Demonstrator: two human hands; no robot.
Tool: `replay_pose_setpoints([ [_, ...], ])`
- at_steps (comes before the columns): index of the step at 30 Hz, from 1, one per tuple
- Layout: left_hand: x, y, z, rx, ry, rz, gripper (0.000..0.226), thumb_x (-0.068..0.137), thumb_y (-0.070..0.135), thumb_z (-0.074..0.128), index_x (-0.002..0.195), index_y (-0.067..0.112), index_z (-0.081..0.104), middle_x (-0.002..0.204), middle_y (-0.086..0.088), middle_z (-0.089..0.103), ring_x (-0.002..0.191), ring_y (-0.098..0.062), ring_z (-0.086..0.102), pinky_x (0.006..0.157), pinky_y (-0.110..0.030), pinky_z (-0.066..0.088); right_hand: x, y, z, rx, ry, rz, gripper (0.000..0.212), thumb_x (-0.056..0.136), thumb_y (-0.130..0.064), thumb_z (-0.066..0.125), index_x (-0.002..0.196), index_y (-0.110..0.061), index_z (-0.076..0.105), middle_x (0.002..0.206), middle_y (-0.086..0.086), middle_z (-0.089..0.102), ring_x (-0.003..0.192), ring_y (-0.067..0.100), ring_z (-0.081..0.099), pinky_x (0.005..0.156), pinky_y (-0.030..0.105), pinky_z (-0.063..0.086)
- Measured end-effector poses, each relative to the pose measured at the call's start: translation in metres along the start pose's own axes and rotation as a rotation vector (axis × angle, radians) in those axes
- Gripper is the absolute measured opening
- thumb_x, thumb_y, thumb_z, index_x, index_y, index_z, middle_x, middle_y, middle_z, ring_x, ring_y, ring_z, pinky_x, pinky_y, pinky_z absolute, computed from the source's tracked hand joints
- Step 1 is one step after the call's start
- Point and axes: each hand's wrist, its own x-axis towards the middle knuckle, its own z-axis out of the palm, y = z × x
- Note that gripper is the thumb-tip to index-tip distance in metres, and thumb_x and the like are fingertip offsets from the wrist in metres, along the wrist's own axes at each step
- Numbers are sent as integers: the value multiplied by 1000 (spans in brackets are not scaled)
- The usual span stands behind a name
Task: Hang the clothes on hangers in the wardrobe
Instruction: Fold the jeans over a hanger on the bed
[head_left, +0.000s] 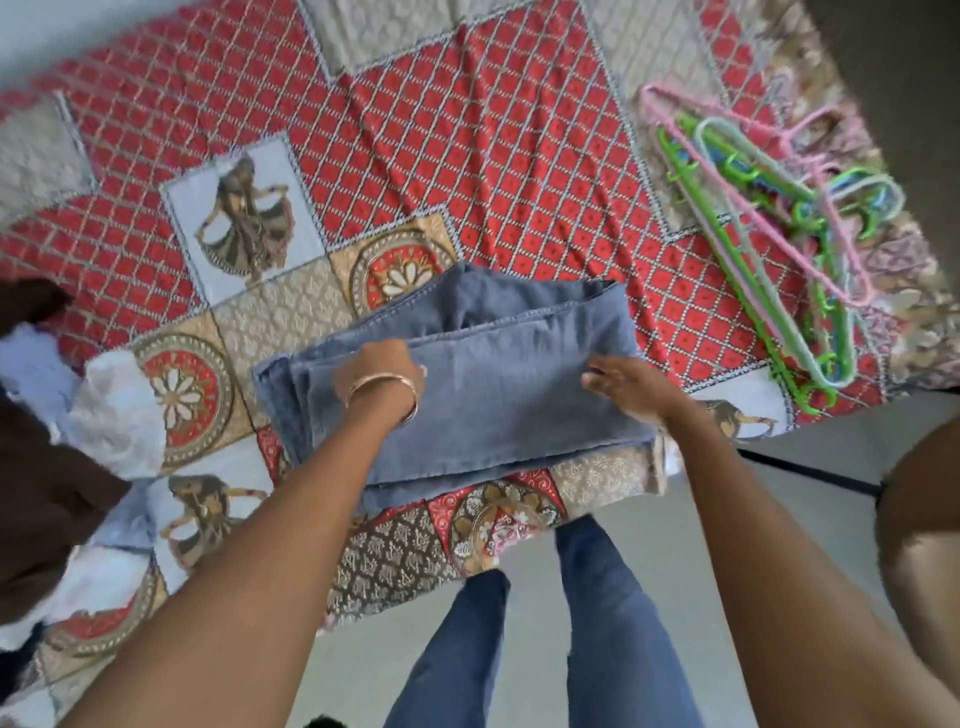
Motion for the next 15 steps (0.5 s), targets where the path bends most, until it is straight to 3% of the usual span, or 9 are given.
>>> replay_pose_setpoints([
  [2, -4, 13, -8, -105, 128, 55, 33, 94, 34, 54, 118, 11, 60, 115, -18, 64, 106, -38, 60, 83, -45, 49, -9, 10, -14, 207, 215, 8, 29, 96, -11, 56, 125, -8, 61, 120, 15, 66, 101, 27, 64, 92, 41, 49],
  [4, -5, 21, -13, -258, 117, 188, 27, 90, 26, 59, 114, 14, 64, 105, -17, 68, 98, -36, 63, 82, -43, 50, -19, 21, -19, 356, 477, 29, 16, 96, -14, 57, 104, -9, 70, 94, 11, 73, 79, 26, 69, 78, 43, 57],
  [7, 4, 79, -10, -622, 31, 249, 18, 86, 17, 65, 104, 13, 67, 86, -14, 69, 82, -32, 66, 81, -40, 54, -24, 53, -72, 423, 926, 160, 27, 98, -22, 55, 90, -1, 69, 75, 4, 64, 65, 20, 58, 62, 28, 43],
  [10, 8, 120, -1, -851, 25, 211, 18, 86, 4, 64, 104, 2, 66, 79, -12, 64, 61, -20, 62, 75, -42, 57, -23, 79, -120, 399, 1273, 283, 25, 95, -22, 55, 97, 1, 67, 82, 11, 62, 74, 20, 51, 63, 22, 29],
  [12, 12, 152, 11, -947, 37, 163, 20, 86, -3, 61, 106, -4, 63, 74, -11, 63, 51, -8, 61, 69, -39, 56, -16, 111, -154, 419, 1335, 408, 29, 91, -29, 56, 102, -4, 66, 97, 17, 64, 90, 29, 57, 78, 30, 39],
  [13, 9, 166, 14, -1000, 43, 138, 20, 86, -5, 59, 106, -3, 62, 71, -9, 63, 47, -3, 60, 64, -36, 56, -13, 126, -166, 411, 1294, 498, 32, 90, -32, 57, 107, -5, 65, 105, 18, 64, 101, 33, 57, 89, 36, 42],
  [15, 8, 187, 17, -1042, 77, 126, 22, 88, -7, 56, 107, 2, 58, 69, -7, 61, 43, 0, 58, 52, -23, 54, -4, 142, -185, 399, 1118, 637, 41, 91, -37, 62, 119, -7, 60, 119, 19, 61, 111, 33, 56, 94, 41, 45],
])
